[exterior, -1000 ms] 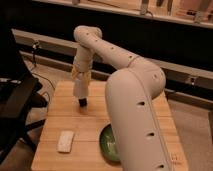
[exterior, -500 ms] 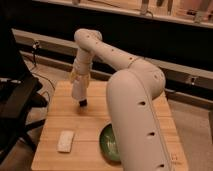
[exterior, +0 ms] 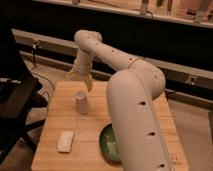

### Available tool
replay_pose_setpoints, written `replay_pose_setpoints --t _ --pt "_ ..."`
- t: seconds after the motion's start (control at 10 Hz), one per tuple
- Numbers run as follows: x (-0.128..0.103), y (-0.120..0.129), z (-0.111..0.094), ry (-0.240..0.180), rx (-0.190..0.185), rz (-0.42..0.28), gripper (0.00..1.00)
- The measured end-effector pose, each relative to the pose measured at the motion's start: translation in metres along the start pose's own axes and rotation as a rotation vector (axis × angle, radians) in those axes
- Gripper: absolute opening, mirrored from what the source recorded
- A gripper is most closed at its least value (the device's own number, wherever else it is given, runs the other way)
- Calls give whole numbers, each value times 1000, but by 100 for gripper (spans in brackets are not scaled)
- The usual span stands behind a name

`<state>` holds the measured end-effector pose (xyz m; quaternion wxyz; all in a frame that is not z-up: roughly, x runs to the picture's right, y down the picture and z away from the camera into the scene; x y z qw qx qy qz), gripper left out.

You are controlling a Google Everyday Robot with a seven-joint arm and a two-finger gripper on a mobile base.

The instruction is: Place the ceramic cup over the eraser

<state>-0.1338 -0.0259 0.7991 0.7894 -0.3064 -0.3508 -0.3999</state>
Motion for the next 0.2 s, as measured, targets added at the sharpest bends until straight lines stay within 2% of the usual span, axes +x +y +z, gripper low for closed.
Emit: replay_pose_setpoints --t 0.1,0.2 --pt "0 0 -3 -2 0 -2 71" --pt "0 0 -2 -3 -2 -3 71"
